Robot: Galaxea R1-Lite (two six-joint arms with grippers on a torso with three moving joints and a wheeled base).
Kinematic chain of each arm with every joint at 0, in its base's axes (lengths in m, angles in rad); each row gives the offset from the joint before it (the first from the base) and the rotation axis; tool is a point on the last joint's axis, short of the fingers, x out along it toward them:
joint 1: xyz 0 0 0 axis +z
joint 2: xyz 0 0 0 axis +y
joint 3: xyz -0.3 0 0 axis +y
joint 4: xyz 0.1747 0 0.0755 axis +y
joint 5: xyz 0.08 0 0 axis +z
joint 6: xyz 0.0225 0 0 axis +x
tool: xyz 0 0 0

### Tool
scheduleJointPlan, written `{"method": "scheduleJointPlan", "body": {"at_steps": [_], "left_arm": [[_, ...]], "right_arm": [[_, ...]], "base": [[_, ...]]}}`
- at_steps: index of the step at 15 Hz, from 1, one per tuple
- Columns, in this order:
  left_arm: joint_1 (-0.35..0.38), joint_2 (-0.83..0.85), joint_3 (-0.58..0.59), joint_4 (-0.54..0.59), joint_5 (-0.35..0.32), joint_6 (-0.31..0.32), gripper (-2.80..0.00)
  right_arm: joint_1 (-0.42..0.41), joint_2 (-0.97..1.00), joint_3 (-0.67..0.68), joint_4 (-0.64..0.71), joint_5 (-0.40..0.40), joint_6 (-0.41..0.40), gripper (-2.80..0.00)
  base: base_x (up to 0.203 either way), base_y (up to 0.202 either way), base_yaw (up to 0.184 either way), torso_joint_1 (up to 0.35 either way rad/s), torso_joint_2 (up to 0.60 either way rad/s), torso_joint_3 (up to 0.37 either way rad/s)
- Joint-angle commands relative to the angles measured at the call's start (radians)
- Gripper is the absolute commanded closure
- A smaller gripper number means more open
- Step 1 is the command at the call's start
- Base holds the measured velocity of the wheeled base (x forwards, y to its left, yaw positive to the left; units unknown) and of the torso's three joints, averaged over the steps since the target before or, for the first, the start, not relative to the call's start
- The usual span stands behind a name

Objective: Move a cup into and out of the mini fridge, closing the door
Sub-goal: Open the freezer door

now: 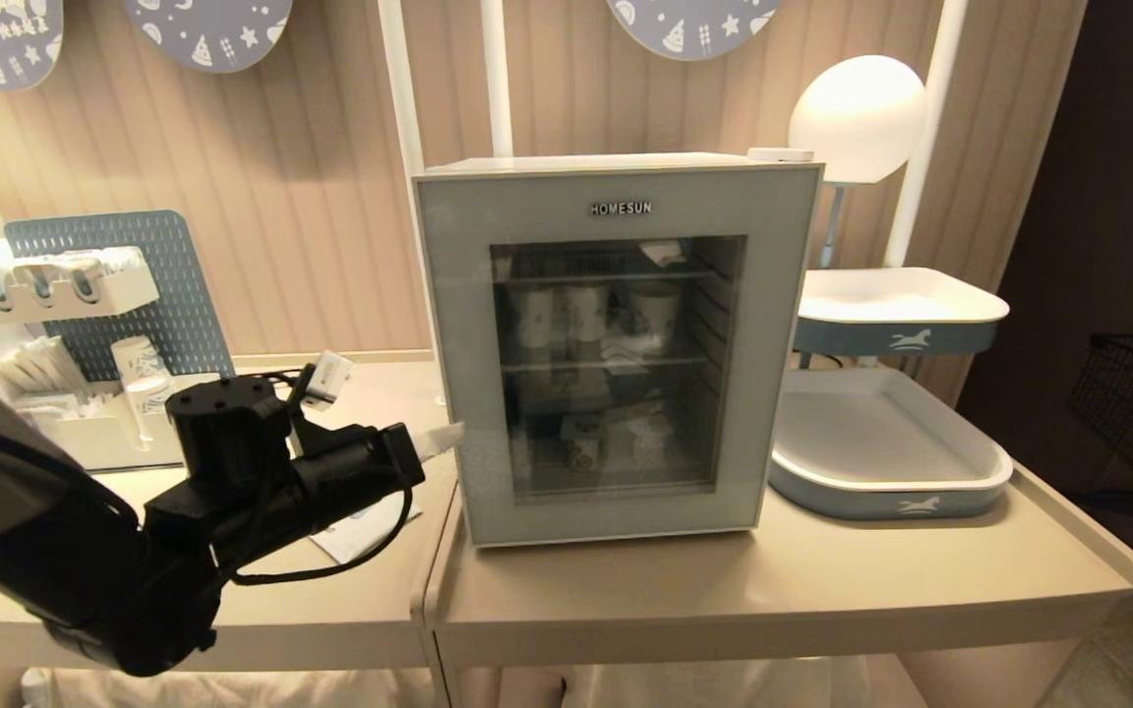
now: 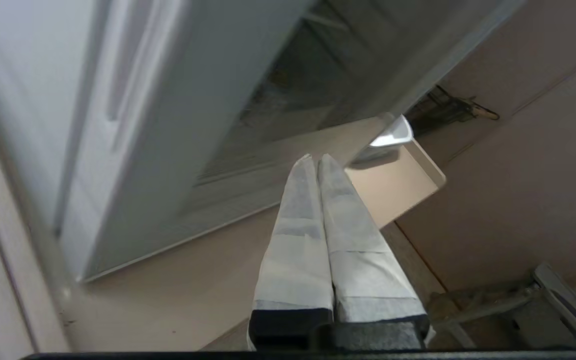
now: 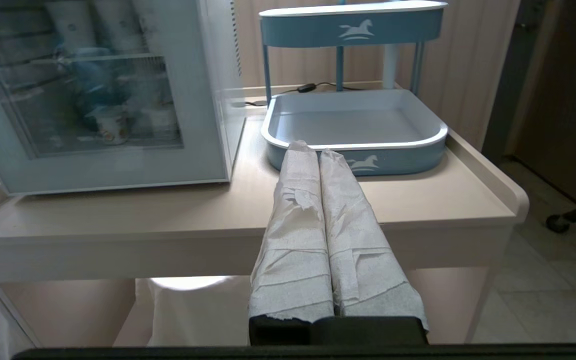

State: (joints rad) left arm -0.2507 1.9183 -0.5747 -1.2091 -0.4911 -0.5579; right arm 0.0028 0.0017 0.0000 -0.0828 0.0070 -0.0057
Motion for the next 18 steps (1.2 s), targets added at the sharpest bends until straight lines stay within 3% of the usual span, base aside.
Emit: {"method": "scheduleJointPlan", "body": {"at_steps": [1, 4, 5, 6, 8, 12, 14, 16, 18], "left_arm": [[0.021, -0.016, -0.002, -0.006, -0.002, -0.002, 0.00], [0.028, -0.028, 0.010, 0.003, -0.009, 0.008, 0.00], [0.028, -0.034, 0.012, 0.011, -0.010, 0.013, -0.73], [0.028, -0.039, 0.016, 0.013, -0.011, 0.020, -2.80], [0.028, -0.055, 0.018, 0.012, -0.018, 0.021, -2.80], [0.033, -0.089, 0.020, 0.005, -0.114, -0.001, -2.80], [0.039, -0.060, -0.008, 0.002, -0.122, -0.002, -2.80], [0.045, 0.003, -0.036, -0.009, -0.116, 0.019, -2.80], [0.050, 0.067, -0.049, -0.071, -0.102, 0.083, -2.80]], "right_arm": [[-0.001, 0.001, 0.035, -0.002, 0.001, 0.000, 0.00], [-0.001, 0.001, 0.035, -0.002, 0.001, 0.000, 0.00], [-0.001, 0.001, 0.035, -0.002, 0.001, 0.000, 0.00], [-0.001, 0.001, 0.037, -0.002, 0.001, 0.000, 0.00], [-0.001, 0.001, 0.035, -0.002, 0.001, 0.000, 0.00], [-0.001, 0.001, 0.035, -0.002, 0.001, 0.000, 0.00], [-0.001, 0.001, 0.035, -0.002, 0.001, 0.000, 0.00], [-0.001, 0.001, 0.035, -0.002, 0.001, 0.001, 0.00], [-0.001, 0.001, 0.035, -0.002, 0.001, 0.001, 0.00]], "base": [[0.000, 0.000, 0.000, 0.000, 0.00, 0.000], [0.000, 0.000, 0.000, 0.000, 0.00, 0.000], [0.000, 0.000, 0.000, 0.000, 0.00, 0.000], [0.000, 0.000, 0.000, 0.000, 0.00, 0.000], [0.000, 0.000, 0.000, 0.000, 0.00, 0.000], [0.000, 0.000, 0.000, 0.000, 0.00, 0.000], [0.000, 0.000, 0.000, 0.000, 0.00, 0.000], [0.000, 0.000, 0.000, 0.000, 0.00, 0.000], [0.000, 0.000, 0.000, 0.000, 0.00, 0.000]]}}
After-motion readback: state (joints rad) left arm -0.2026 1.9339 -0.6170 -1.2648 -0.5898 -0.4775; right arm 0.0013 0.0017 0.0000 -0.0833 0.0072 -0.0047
